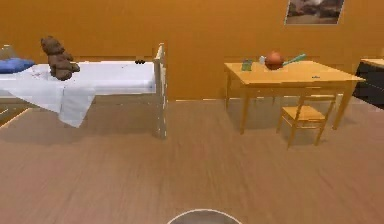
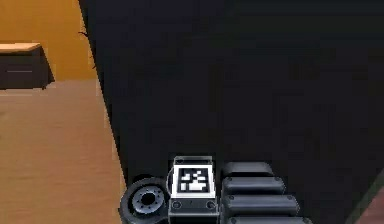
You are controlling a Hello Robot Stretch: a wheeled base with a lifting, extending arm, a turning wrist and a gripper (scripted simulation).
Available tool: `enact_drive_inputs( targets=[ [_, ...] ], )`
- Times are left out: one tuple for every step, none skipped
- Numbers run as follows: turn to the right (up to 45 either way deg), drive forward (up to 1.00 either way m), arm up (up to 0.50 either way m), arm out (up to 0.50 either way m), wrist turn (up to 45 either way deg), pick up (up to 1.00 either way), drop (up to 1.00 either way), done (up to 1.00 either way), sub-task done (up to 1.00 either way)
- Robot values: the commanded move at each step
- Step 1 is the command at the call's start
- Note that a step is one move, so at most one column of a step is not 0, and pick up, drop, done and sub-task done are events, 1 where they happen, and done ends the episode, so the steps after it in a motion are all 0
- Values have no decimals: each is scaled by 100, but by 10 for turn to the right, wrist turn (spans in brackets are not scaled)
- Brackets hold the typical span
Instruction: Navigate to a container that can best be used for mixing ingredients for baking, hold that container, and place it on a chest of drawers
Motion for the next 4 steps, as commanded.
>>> enact_drive_inputs(
  targets=[
    [0,30,0,0,0,0,0,0,0],
    [360,0,0,0,0,0,0,0,0],
    [0,40,0,0,0,0,0,0,0],
    [210,0,0,0,0,0,0,0,0]
  ],
)
